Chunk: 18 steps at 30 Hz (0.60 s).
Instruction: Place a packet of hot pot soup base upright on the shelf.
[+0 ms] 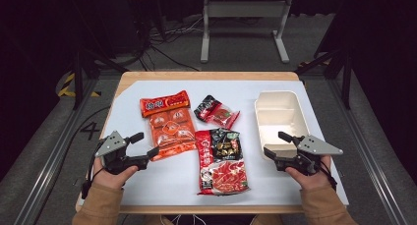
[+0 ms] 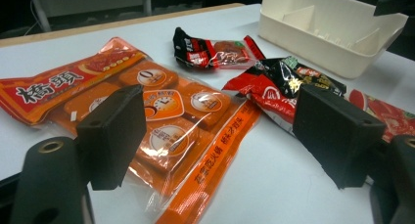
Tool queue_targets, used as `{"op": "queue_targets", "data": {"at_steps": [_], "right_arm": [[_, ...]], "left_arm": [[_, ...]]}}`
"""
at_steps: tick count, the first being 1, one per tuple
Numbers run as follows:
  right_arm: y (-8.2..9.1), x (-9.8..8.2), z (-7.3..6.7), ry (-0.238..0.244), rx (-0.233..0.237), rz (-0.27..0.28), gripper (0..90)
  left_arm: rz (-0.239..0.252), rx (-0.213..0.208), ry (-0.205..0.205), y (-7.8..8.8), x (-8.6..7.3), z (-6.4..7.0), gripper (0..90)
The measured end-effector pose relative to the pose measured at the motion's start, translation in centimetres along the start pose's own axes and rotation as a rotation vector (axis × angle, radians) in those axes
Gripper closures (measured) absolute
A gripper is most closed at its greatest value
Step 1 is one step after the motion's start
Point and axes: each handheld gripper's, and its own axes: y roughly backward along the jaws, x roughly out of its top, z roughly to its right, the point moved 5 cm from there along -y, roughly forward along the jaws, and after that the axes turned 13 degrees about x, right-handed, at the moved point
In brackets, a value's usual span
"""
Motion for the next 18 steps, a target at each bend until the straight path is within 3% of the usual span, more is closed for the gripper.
{"op": "queue_targets", "data": {"at_steps": [7,11,18], "right_arm": [[0.1,0.2,-0.1,-0.003,0.006,-0.005,26.4],[0.3,0.4,0.1,0.001,0.006,0.000,30.6],[0.5,0.7,0.3,0.005,0.009,-0.004,38.0]], "left_arm": [[-0.005,-0.022,0.015,-0.4,0.9,0.5,21.4],[0.000,-0.054,0.006,-1.4,1.7,1.3,21.7],[0.010,-0.067,-0.011,-2.8,2.6,1.8,21.8]]}}
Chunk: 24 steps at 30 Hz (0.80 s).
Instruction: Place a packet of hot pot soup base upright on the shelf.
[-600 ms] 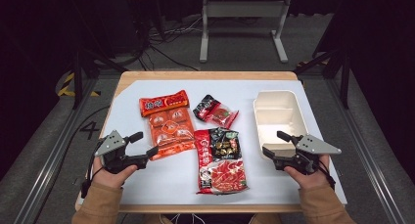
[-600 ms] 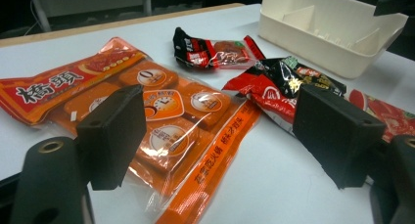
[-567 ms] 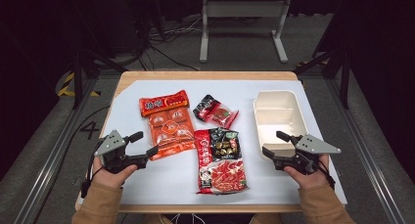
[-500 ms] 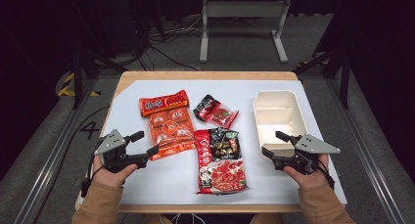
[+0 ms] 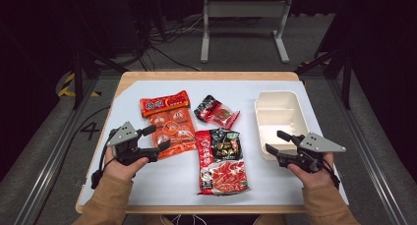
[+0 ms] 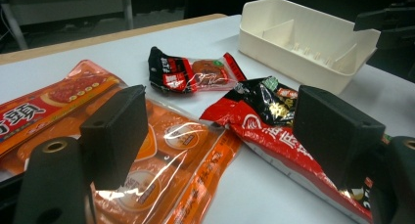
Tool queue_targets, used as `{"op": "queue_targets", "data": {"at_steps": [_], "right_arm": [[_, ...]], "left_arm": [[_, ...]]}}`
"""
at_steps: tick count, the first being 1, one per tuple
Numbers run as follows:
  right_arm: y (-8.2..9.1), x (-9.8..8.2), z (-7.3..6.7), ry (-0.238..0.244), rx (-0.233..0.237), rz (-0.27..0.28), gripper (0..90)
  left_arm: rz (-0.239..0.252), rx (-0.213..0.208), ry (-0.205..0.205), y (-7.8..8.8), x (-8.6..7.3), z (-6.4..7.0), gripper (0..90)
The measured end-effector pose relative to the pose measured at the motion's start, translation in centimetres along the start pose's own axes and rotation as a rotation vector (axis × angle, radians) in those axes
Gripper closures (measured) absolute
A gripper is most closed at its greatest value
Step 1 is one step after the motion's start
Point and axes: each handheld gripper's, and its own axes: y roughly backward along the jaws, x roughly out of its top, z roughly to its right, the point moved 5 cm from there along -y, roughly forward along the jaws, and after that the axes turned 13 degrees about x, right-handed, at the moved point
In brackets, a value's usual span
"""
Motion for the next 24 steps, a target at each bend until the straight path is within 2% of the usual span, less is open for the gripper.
{"op": "queue_targets", "data": {"at_steps": [5,9,11,13,17,24], "right_arm": [[-0.2,0.1,0.0,0.002,0.021,-0.033,46.8],[-0.4,0.3,0.0,0.027,0.034,-0.039,50.7],[-0.6,0.4,-0.1,0.050,0.050,-0.043,50.3],[-0.9,0.5,-0.3,0.034,0.090,-0.052,47.3],[-1.5,0.7,-0.5,0.064,0.100,-0.072,41.6],[-1.9,0.8,-0.7,0.066,0.104,-0.092,39.8]], "left_arm": [[-0.012,-0.024,-0.003,-1.6,0.7,0.0,21.2],[-0.001,-0.040,-0.001,-2.2,1.4,0.4,21.1],[-0.004,-0.057,0.009,-2.8,1.7,0.7,21.3],[-0.007,-0.061,-0.009,-3.7,1.7,1.1,23.6],[-0.025,-0.080,-0.037,-5.4,1.6,1.7,26.4],[-0.057,-0.094,-0.007,-7.7,1.5,2.9,26.6]]}}
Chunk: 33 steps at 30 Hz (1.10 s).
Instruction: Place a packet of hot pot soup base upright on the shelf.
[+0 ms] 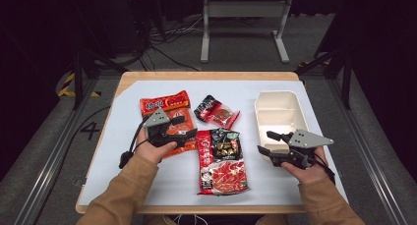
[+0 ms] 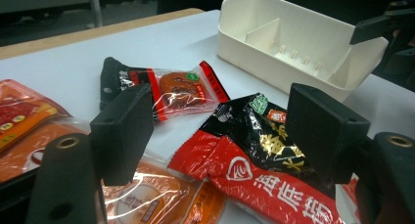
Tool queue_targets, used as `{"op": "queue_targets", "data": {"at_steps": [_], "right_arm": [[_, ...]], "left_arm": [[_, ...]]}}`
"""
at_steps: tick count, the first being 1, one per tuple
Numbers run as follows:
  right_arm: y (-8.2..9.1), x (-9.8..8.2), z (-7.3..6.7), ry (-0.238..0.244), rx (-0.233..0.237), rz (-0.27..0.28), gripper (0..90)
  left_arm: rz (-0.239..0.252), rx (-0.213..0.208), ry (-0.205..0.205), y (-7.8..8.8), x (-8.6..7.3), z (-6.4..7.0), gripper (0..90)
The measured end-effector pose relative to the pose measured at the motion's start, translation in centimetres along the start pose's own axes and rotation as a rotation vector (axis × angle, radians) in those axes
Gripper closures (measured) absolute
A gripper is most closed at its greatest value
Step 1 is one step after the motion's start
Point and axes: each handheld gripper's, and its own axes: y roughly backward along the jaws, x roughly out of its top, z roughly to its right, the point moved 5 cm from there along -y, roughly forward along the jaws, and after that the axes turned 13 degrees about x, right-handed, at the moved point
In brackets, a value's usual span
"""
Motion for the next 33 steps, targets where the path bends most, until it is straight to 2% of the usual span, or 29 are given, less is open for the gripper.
{"op": "queue_targets", "data": {"at_steps": [1,2,4,10,15,17,21,24,25,27,33], "right_arm": [[0.1,0.1,-0.1,-0.011,0.004,0.004,41.1],[0.1,0.1,-0.2,-0.016,0.003,0.005,41.3],[0.3,0.1,-0.3,-0.020,0.001,0.009,40.9],[0.6,-0.2,-0.3,-0.035,-0.007,0.010,39.5],[0.7,-0.3,-0.4,-0.040,-0.008,0.017,39.0],[0.8,-0.3,-0.4,-0.042,-0.007,0.016,39.0],[0.8,-0.3,-0.6,-0.043,-0.008,0.017,38.4],[0.8,-0.3,-0.7,-0.037,-0.004,0.017,38.1],[0.8,-0.3,-0.7,-0.037,-0.004,0.017,38.1],[0.7,-0.5,-0.7,-0.045,0.005,0.013,37.7],[0.5,-0.5,-0.7,-0.049,0.011,0.010,37.7]], "left_arm": [[-0.012,0.005,-0.022,-0.7,0.0,-0.1,26.2],[-0.014,-0.006,-0.006,-1.0,0.0,0.1,26.3],[-0.014,-0.013,0.000,-1.2,0.0,0.2,26.0],[-0.008,-0.022,-0.002,-2.5,0.1,0.3,23.1],[-0.029,-0.031,0.003,-3.9,-0.3,0.3,18.5],[-0.058,-0.040,0.000,-4.6,-0.7,0.4,18.9],[-0.087,-0.059,0.012,-5.3,-1.3,0.4,19.2],[-0.129,-0.057,0.011,-5.6,-1.8,0.5,19.4],[-0.129,-0.057,0.011,-5.6,-1.8,0.5,19.6],[-0.152,-0.055,-0.004,-5.7,-2.1,0.5,19.9],[-0.201,-0.056,0.004,-6.3,-2.8,0.5,20.5]]}}
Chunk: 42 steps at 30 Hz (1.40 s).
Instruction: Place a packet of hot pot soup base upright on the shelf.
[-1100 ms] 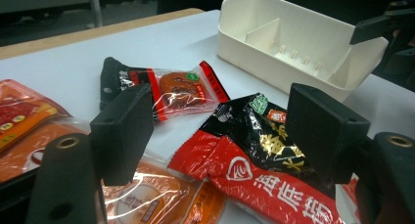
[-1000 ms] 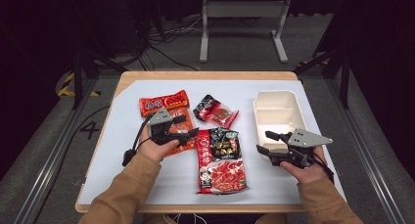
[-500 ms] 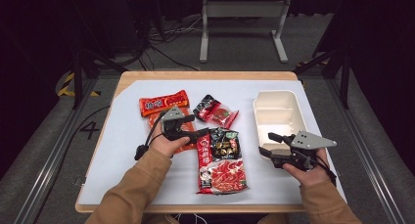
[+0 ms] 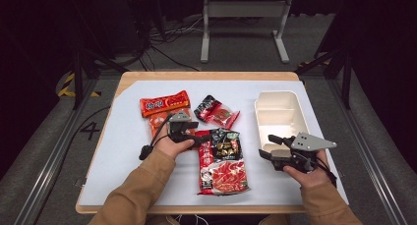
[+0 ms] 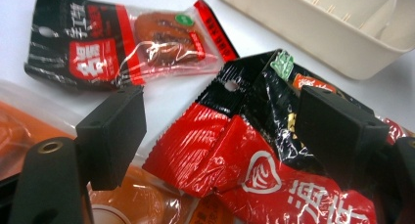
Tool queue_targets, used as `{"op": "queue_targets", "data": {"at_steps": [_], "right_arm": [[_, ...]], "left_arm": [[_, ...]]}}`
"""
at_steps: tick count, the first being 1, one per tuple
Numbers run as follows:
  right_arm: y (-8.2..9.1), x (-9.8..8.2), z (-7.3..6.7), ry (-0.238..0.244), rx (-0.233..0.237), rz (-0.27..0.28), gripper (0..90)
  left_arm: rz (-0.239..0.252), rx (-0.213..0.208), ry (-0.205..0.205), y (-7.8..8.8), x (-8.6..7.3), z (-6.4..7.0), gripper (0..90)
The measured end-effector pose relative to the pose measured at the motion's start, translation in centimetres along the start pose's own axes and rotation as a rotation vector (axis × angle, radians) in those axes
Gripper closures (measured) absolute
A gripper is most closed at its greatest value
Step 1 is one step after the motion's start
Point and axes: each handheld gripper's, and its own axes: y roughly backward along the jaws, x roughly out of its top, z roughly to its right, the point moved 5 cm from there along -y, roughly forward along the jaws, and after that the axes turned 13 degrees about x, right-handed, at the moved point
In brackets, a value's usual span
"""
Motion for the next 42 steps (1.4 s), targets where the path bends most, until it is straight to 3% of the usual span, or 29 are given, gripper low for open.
{"op": "queue_targets", "data": {"at_steps": [6,13,18,21,31,36,42], "right_arm": [[0.0,0.0,-0.1,-0.002,0.003,-0.001,37.7],[0.0,0.0,-0.2,-0.006,0.013,0.001,37.8],[0.0,0.1,-0.2,-0.003,0.016,-0.002,38.0],[-0.2,0.0,-0.3,-0.004,0.020,-0.006,37.9],[-0.3,0.0,-0.3,0.000,0.017,-0.013,38.4],[-0.5,-0.2,-0.4,-0.003,0.023,-0.022,39.0],[-0.4,-0.2,-0.3,-0.008,0.023,-0.049,45.8]], "left_arm": [[-0.039,-0.040,0.002,-0.5,-0.5,0.4,22.8],[-0.084,-0.022,-0.027,-0.9,-1.0,0.4,27.0],[-0.119,-0.024,-0.026,-1.1,-1.3,0.6,32.6],[-0.132,-0.021,-0.049,-1.2,-1.6,0.8,44.6],[-0.140,-0.049,-0.027,-1.1,-1.9,0.8,67.3],[-0.131,-0.070,0.010,-0.9,-1.9,0.6,77.1],[-0.118,-0.076,0.017,-0.7,-1.9,0.7,82.5]]}}
